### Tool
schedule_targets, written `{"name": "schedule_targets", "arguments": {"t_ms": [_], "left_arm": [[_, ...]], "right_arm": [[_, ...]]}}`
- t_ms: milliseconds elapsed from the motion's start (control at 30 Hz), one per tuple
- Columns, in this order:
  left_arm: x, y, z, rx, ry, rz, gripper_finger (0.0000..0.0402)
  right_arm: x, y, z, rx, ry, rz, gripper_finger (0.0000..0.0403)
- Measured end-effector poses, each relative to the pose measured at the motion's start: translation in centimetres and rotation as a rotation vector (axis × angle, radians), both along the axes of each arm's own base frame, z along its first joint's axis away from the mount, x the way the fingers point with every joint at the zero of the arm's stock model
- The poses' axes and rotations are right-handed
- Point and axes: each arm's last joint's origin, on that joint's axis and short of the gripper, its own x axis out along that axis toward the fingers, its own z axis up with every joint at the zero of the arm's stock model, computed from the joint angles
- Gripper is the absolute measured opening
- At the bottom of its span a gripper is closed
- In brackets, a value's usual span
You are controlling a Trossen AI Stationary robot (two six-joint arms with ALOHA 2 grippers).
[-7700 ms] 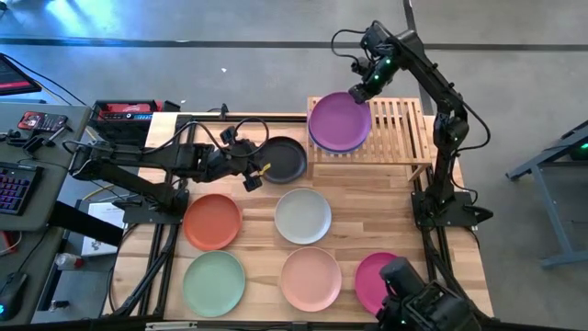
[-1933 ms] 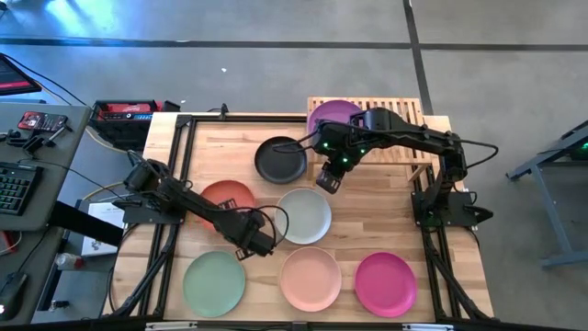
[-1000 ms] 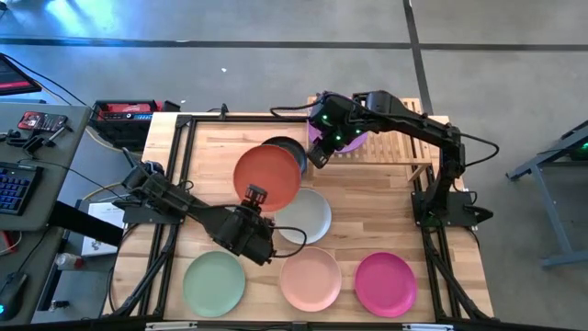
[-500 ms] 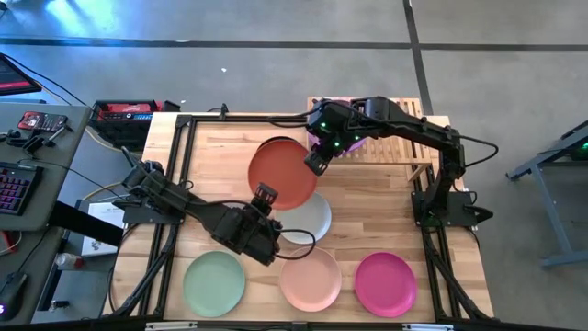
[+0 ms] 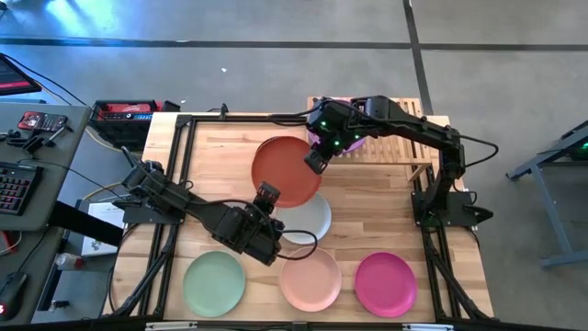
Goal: Place and stack plates onto a shelf
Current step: Stack the orange plate on top of the purple plate on the shelf
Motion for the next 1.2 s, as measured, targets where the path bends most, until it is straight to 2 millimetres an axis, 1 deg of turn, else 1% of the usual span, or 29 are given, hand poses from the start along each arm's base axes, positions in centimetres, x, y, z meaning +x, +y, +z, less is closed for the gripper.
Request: {"name": "schedule_targets", "arguments": {"t_ms": [100, 167, 233, 300, 367, 433, 567, 900, 1000, 1200], "left_arm": [[0.1, 0.3, 0.0, -0.002, -0.002, 0.01, 0.0001], [0.2, 0.5, 0.0, -0.002, 0.0, 0.016, 0.0001], [0.3, 0.7, 0.0, 0.001, 0.007, 0.015, 0.0001], [0.3, 0.8, 0.0, 0.008, 0.022, 0.005, 0.0001], [0.3, 0.8, 0.0, 0.015, 0.026, 0.0, 0.0001], [0.4, 0.8, 0.0, 0.017, 0.025, 0.002, 0.0001], [0.4, 0.8, 0.0, 0.018, 0.023, 0.001, 0.0001], [0.7, 1.0, 0.0, -0.001, 0.004, 0.009, 0.0003], [0.9, 1.4, -0.1, -0.043, 0.013, 0.024, 0.0016], [1.1, 2.1, -0.2, -0.138, 0.0, 0.088, 0.0057]], "right_arm": [[0.0, 0.0, 0.0, 0.0, 0.0, 0.0, 0.0077], [0.0, 0.0, 0.0, -0.002, 0.001, -0.002, 0.0068], [0.0, -0.1, 0.0, -0.005, 0.004, -0.005, 0.0047], [-0.1, -0.1, -0.1, -0.006, 0.011, -0.008, 0.0017], [-0.1, -0.3, -0.1, -0.014, 0.013, -0.017, 0.0007], [-0.2, -0.4, -0.1, -0.024, 0.016, -0.031, 0.0012], [-0.3, -0.4, -0.2, -0.029, 0.033, -0.035, 0.0003], [-0.3, -0.4, -0.2, -0.029, 0.041, -0.036, 0.0001], [-0.3, -0.4, -0.2, -0.03, 0.041, -0.037, 0.0001], [-0.3, -0.4, -0.2, -0.028, 0.043, -0.034, 0.0]]}}
